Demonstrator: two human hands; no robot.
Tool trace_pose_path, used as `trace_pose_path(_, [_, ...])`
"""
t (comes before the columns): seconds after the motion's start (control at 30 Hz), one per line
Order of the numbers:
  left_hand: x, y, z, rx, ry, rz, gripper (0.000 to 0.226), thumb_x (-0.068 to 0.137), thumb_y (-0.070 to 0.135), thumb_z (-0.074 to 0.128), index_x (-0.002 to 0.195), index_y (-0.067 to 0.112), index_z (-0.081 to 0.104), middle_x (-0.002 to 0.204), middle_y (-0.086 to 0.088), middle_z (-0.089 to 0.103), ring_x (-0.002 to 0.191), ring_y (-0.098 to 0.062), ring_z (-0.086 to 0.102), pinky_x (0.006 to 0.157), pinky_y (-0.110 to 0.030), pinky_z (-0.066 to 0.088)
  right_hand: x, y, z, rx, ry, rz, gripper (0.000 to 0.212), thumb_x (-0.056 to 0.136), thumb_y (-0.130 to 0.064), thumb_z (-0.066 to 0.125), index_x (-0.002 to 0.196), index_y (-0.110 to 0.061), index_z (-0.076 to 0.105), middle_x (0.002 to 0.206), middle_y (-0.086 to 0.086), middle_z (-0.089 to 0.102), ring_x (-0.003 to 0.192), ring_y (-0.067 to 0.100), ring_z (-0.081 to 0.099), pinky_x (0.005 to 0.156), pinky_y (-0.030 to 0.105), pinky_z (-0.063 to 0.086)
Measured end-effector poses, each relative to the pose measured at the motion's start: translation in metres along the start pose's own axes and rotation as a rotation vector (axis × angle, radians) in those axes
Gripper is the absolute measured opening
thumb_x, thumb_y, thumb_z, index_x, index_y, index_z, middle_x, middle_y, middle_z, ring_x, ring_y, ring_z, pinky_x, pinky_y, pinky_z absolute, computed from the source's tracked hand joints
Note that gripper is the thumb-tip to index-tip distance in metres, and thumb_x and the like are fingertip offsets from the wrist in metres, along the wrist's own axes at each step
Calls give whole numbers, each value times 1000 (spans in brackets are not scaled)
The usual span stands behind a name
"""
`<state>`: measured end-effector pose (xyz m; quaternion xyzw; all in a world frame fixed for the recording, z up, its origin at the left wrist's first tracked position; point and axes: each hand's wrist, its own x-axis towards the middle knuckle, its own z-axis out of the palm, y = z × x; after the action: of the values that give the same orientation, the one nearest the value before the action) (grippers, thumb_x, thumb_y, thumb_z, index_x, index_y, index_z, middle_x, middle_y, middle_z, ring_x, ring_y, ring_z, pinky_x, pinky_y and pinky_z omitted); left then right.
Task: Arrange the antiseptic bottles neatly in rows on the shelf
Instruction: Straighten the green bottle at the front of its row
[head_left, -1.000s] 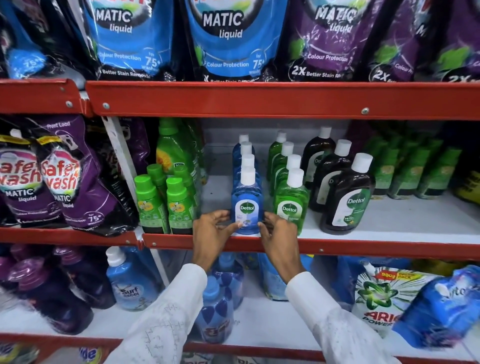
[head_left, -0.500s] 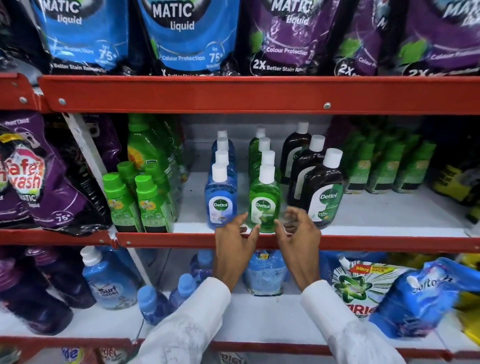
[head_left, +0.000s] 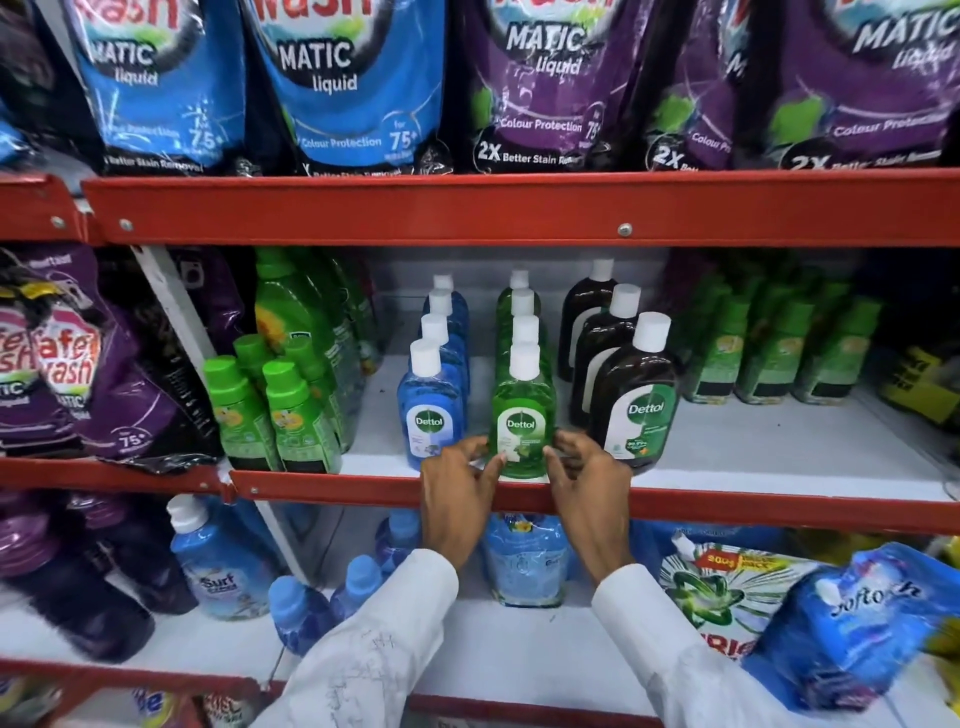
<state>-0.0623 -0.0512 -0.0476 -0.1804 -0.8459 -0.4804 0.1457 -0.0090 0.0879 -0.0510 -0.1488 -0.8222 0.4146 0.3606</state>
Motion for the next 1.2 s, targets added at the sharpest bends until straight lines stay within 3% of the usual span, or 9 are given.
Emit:
trace_pose_path(0.23, [2,-5,2,18,-7,-16,30,84,34,72,111,21,71,105,1,79,77,-6,73,81,-33,62,2,2,1,24,-14,13,30,88,-14,70,117,-7,69,107,6,77,89,14,73,89,29,57])
trace_pose_path(0.37, [-2,-4,0,9,51,-36,34,83,33,74,113,16,71,106,3,77,78,-8,73,80,-10,53,-3,2,-10,107,-31,38,28,88,-14,72,115,-10,70,102,0,77,84,5,71,77,0,47])
trace_pose_path(0.4, [-6,-2,-2,-21,110,-40,30,83,28,75,110,15,73,102,4,77,77,-9,72,76,-4,49,-6,3,-16,126,-10,36,25,87,-14,73,112,-13,72,98,-3,76,82,4,71,76,-1,47])
trace_pose_path(0.53, [-22,16,0,-98,316,76,12,80,8,74,85,19,74,85,4,72,67,-7,62,62,-10,48,-12,20,-55,137,201,9,17,83,-7,73,92,-21,72,85,-4,75,72,4,70,70,3,49])
trace_pose_path(0.63, [-27,39,21,-136,219,134,13,79,9,75,87,19,75,84,2,74,66,-9,63,64,-5,46,4,42,-79,97,311,60,23,82,-3,69,99,-17,65,97,6,71,78,19,70,73,11,51])
trace_pose_path(0.77, [-25,65,53,-71,-40,111,34,85,23,71,118,17,67,107,-1,75,90,-13,69,91,-22,50,37,63,-98,39,35,115,50,86,1,62,133,-9,50,123,11,64,103,22,64,95,33,52])
trace_pose_path(0.9, [-14,77,72,-36,-167,47,45,87,26,70,127,8,58,115,-10,74,102,-23,69,97,-32,52,56,72,-107,-55,-158,46,38,90,-3,62,128,-10,61,114,7,73,102,18,69,85,12,48])
trace_pose_path(1.03, [-4,74,80,-11,-144,35,25,87,27,69,108,14,66,103,-5,78,94,-17,72,87,-32,57,57,75,-111,-5,-145,61,28,87,-9,70,115,-13,71,106,3,77,96,13,72,90,24,55])
trace_pose_path(1.2, [-5,70,83,32,-133,13,28,89,27,66,114,13,64,107,-6,77,96,-19,71,88,-30,56,53,71,-118,142,-156,142,26,81,-7,77,107,-11,73,91,-5,74,73,-18,65,67,-1,47])
